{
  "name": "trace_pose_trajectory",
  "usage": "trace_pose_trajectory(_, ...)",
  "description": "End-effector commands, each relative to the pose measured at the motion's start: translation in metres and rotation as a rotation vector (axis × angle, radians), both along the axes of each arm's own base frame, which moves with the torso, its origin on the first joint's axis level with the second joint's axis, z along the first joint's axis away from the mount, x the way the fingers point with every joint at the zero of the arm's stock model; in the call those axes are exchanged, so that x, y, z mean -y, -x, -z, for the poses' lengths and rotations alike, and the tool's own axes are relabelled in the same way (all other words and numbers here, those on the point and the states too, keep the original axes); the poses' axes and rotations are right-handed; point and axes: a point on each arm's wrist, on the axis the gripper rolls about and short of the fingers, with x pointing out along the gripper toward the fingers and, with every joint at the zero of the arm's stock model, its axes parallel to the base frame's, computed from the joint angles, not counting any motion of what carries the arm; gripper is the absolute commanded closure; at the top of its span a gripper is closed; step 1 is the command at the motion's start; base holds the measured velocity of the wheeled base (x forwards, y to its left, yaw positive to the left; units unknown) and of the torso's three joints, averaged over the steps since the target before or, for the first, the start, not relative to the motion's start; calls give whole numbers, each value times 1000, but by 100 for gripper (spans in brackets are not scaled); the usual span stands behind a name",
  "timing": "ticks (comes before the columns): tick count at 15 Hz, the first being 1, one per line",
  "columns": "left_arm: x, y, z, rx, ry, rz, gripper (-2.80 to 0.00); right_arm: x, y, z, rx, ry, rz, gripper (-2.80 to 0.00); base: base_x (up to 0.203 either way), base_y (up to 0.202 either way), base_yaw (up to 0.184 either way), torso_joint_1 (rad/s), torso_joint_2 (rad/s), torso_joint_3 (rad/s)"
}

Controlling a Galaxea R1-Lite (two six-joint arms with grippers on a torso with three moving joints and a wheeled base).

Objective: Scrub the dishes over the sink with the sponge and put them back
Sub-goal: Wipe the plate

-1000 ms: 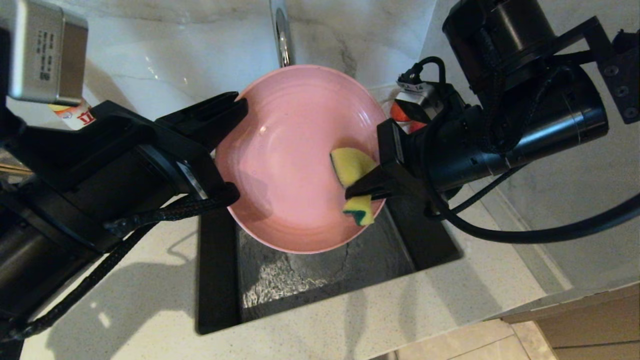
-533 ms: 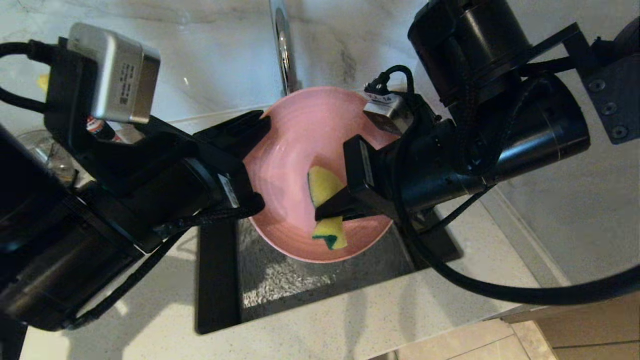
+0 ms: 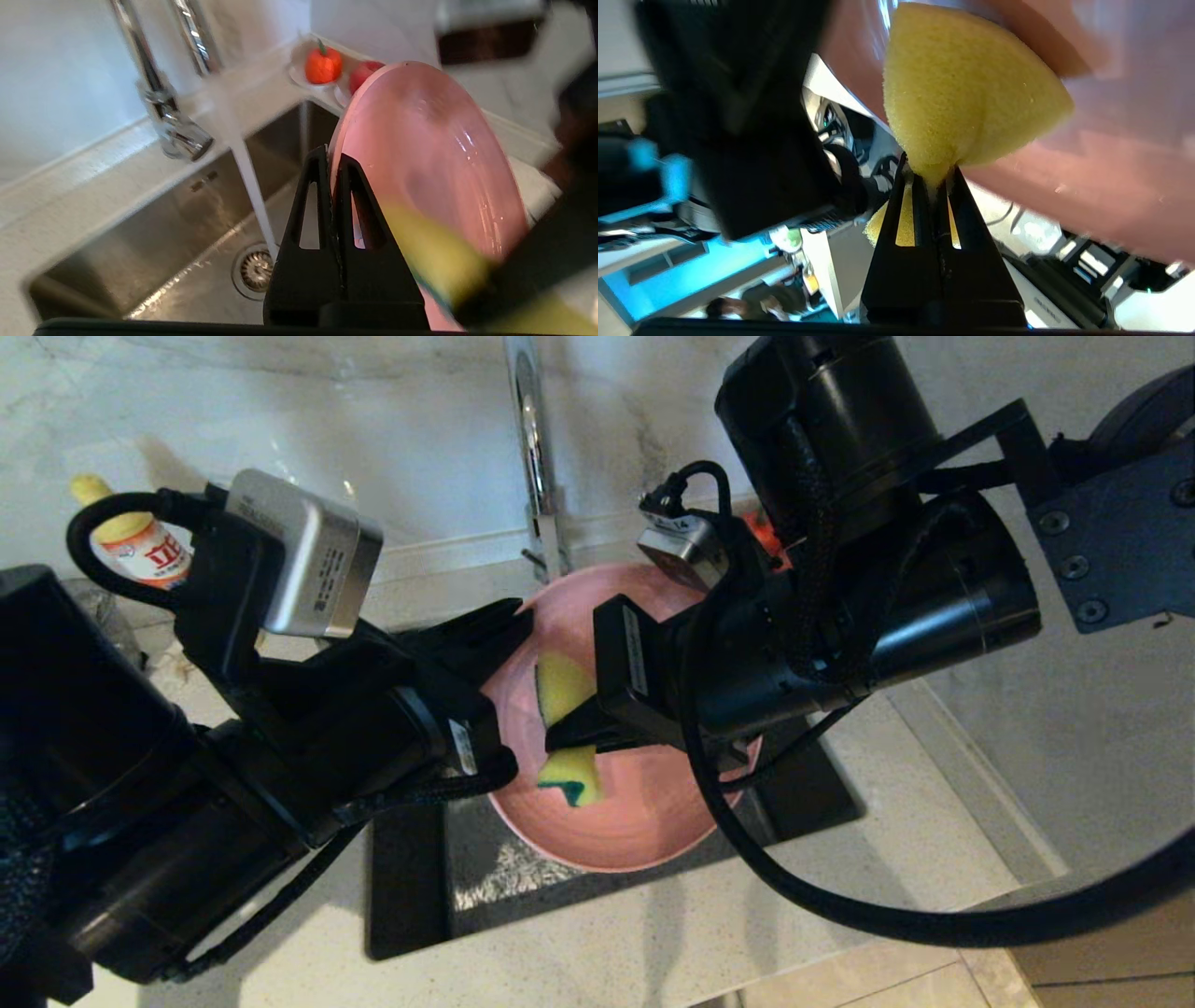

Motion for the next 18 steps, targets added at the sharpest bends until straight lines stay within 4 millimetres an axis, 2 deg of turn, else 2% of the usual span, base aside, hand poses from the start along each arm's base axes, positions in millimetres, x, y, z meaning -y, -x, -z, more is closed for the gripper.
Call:
trace_pose_trajectory(1, -2, 6, 2, 1, -2, 11, 0, 9, -4, -5, 11, -17, 25, 0, 0, 0, 0, 0, 0, 0)
trace_pose_trajectory(6, -9, 15, -1, 8, 21, 22, 0, 32, -23, -12, 36, -37, 111, 0, 0, 0, 0, 0, 0, 0)
trace_pose_trajectory(8, -12, 19, -11, 32, 50, 23, 0, 40, -29, -12, 35, -36, 144, 0, 0, 0, 0, 0, 0, 0)
trace_pose_trajectory(11, -16, 20, -22, 59, 82, 7, 0, 47, -26, -16, 28, -28, 153, 0, 0, 0, 0, 0, 0, 0)
trace_pose_trajectory(14, -18, 10, -29, 75, 96, -36, 0, 53, -16, -19, 15, -14, 147, 0, 0, 0, 0, 0, 0, 0)
trace_pose_trajectory(18, -21, -1, -36, 79, 120, -73, 0, 50, -16, -11, -29, 26, 132, 0, 0, 0, 0, 0, 0, 0)
